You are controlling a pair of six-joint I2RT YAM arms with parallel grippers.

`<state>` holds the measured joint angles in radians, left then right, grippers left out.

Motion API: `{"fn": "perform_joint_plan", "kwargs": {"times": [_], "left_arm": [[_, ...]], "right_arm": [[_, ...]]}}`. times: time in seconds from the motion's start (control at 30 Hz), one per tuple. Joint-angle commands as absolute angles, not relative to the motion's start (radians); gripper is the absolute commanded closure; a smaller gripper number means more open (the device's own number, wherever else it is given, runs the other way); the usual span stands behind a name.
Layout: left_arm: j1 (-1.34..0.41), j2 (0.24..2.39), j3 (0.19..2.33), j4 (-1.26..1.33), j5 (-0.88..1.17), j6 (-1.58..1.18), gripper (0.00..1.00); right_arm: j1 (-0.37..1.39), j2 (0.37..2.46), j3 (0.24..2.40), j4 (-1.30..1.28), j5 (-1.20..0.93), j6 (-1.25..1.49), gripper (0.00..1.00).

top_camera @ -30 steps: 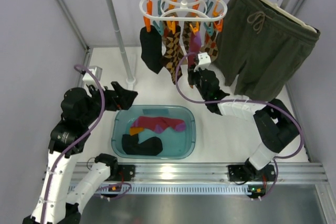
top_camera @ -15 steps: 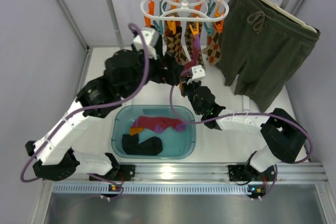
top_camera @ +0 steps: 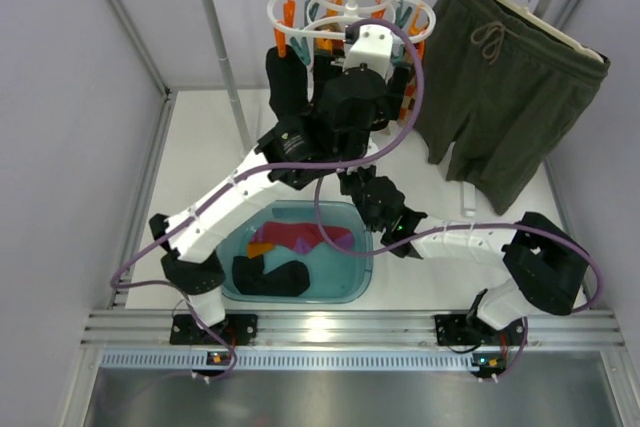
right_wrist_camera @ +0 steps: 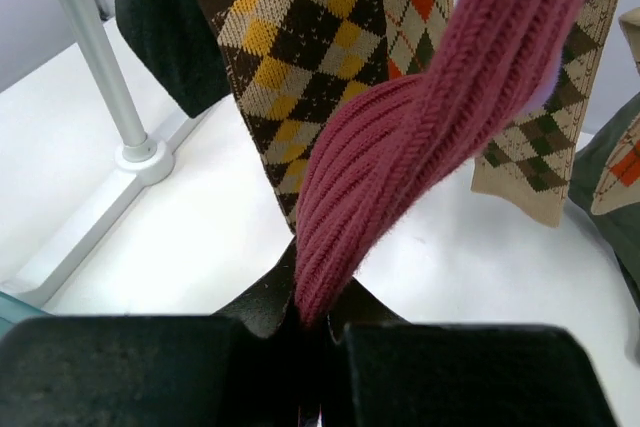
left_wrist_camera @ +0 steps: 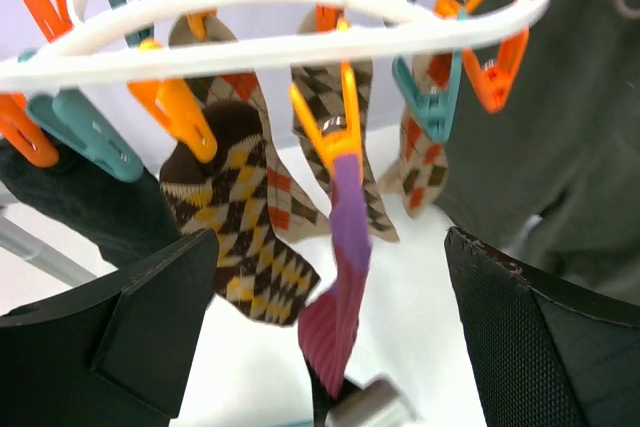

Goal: Remove the socks clipped to the hanger

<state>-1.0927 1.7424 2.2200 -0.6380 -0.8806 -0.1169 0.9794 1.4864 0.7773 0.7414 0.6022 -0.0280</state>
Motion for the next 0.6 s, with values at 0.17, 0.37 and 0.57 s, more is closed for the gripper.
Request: {"fn": "perform_joint_plan", "kwargs": {"times": [0.17, 0.37, 0.57], "left_arm": [[-1.077, 1.917, 2.454, -0.594, -1.032, 0.045, 0.08], [-1.013, 1.921, 2.427, -0.586, -0.945, -0.030, 0.24], [-0.963, 1.937, 2.433, -0.561, -0.890, -0.043, 0.25]], "right_arm": [[1.032, 1.471, 0.827, 0.724, 0.640, -0.086, 1.00], [1.048, 1.463, 0.825, 0.726, 0.647, -0.109, 1.00], [1.054, 1.465, 0.816, 0.732, 0.650, -0.126, 1.00]]}}
